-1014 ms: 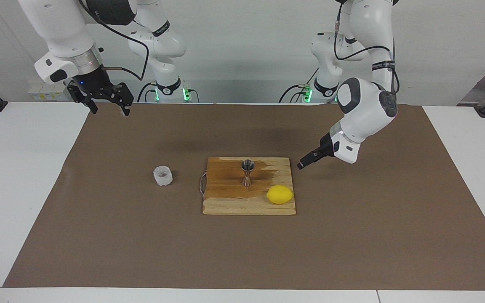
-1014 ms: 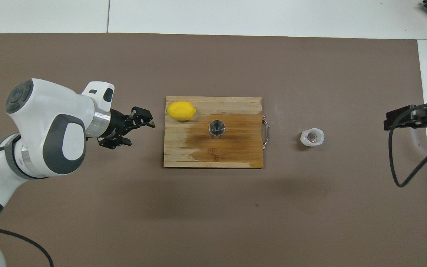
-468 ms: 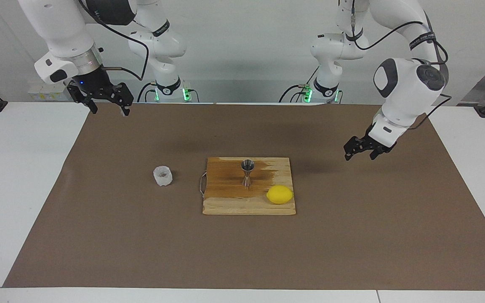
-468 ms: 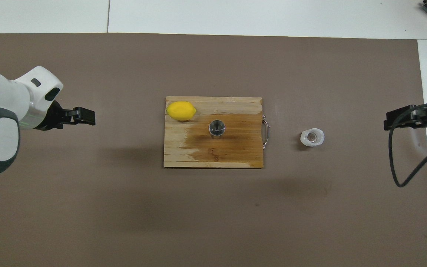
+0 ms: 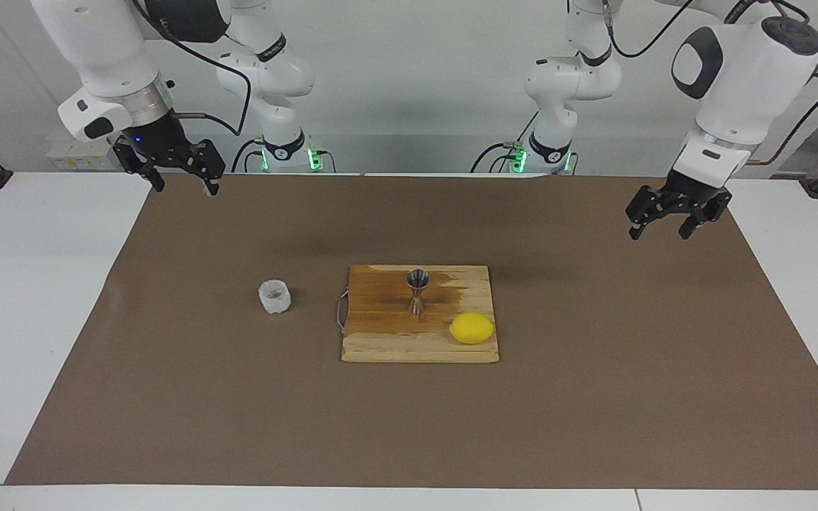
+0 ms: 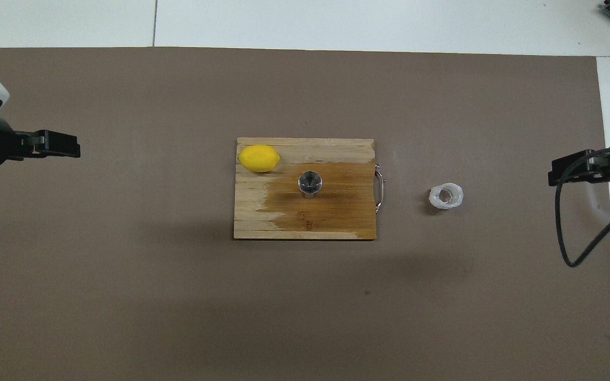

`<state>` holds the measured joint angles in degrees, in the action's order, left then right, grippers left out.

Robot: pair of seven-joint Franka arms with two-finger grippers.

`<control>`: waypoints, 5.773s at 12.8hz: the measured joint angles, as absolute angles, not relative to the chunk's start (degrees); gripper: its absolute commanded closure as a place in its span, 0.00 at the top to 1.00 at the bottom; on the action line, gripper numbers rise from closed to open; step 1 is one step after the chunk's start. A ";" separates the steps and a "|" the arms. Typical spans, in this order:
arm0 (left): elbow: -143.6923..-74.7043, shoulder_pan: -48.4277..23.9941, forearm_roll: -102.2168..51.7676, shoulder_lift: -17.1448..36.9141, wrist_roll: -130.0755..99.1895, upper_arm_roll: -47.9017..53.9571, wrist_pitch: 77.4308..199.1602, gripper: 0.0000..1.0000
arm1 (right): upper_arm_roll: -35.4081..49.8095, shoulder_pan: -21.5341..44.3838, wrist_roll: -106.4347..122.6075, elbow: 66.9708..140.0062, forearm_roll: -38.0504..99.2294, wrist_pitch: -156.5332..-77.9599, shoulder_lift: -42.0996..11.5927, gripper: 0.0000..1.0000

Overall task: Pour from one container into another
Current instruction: 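Open the left gripper and withdraw it from the dark cup, then reach the right gripper to the clear cup and grasp it, then lift the clear cup and carry it above the dark cup, then tilt the clear cup over the dark cup with the right gripper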

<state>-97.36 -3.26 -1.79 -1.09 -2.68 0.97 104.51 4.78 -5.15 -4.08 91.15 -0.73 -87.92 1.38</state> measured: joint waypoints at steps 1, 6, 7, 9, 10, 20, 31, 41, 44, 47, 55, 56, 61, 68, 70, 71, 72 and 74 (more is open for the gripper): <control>-94.48 -3.27 -1.54 -0.35 -2.68 1.13 102.38 1.00 | 4.78 -5.14 -4.08 91.17 -0.73 -87.18 1.39 1.00; -88.35 -3.32 -1.43 0.97 -2.65 1.84 96.57 1.00 | 4.56 -5.68 -2.96 91.40 -0.73 -83.32 2.42 1.00; -88.26 -3.32 -1.43 0.79 -2.65 1.91 94.75 1.00 | 4.47 -5.73 -0.20 91.87 -0.73 -84.30 2.81 1.00; -88.44 -3.38 -1.43 0.57 -2.62 1.99 92.77 1.00 | 4.37 -6.18 12.68 93.96 0.76 -87.04 3.48 1.00; -88.88 -3.60 -1.43 0.44 -2.61 2.12 92.52 1.00 | 4.29 -7.20 22.07 95.33 2.44 -87.99 3.81 1.00; -89.71 -4.03 -1.43 0.06 0.78 1.97 91.50 1.00 | 3.59 -13.34 82.03 115.57 24.08 -105.75 4.51 1.00; -89.71 -3.99 -1.43 0.04 0.98 1.90 91.49 1.00 | 3.82 -14.34 120.14 118.82 46.73 -116.24 -12.56 1.00; -89.71 -3.99 -1.43 0.03 0.98 1.90 91.49 1.00 | 3.93 -11.88 132.46 119.07 55.13 -119.57 -20.24 0.00; -89.71 -3.99 -1.43 0.03 0.98 1.90 91.49 1.00 | 3.98 -8.98 131.09 118.63 55.13 -124.08 -19.05 0.00; -89.71 -3.99 -1.43 0.03 0.98 1.90 91.49 1.00 | 4.09 -2.51 117.04 116.99 48.94 -127.31 -14.91 0.00; -89.71 -3.99 -1.43 0.03 0.98 1.90 91.49 1.00 | 4.67 12.56 78.87 107.20 18.43 -127.71 -12.56 0.00; -89.71 -3.99 -1.43 0.03 0.98 1.90 91.49 1.00 | 4.67 13.90 77.04 106.75 15.38 -127.71 -12.60 0.00; -89.71 -3.99 -1.43 0.03 0.98 1.90 91.49 1.00 | 4.74 21.91 66.13 103.30 -0.04 -127.71 -12.72 0.00; -89.71 -3.99 -1.43 0.03 0.98 1.90 91.49 1.00 | 4.74 28.10 60.67 102.00 -16.68 -128.06 -13.38 0.00; -89.71 -3.99 -1.43 0.03 0.98 1.90 91.49 1.00 | 4.75 29.18 58.34 102.00 -21.87 -128.84 -14.22 0.00; -89.71 -3.99 -1.43 0.03 0.98 1.90 91.49 1.00 | 4.75 29.60 57.52 102.01 -24.04 -128.91 -14.61 0.00; -89.71 -3.99 -1.43 0.03 0.98 1.90 91.49 1.00 | 4.75 29.82 56.88 102.00 -25.73 -128.94 -14.86 0.00; -89.71 -3.99 -1.43 0.03 0.98 1.90 91.49 1.00 | 4.75 30.13 54.43 102.00 -29.45 -128.99 -14.96 0.00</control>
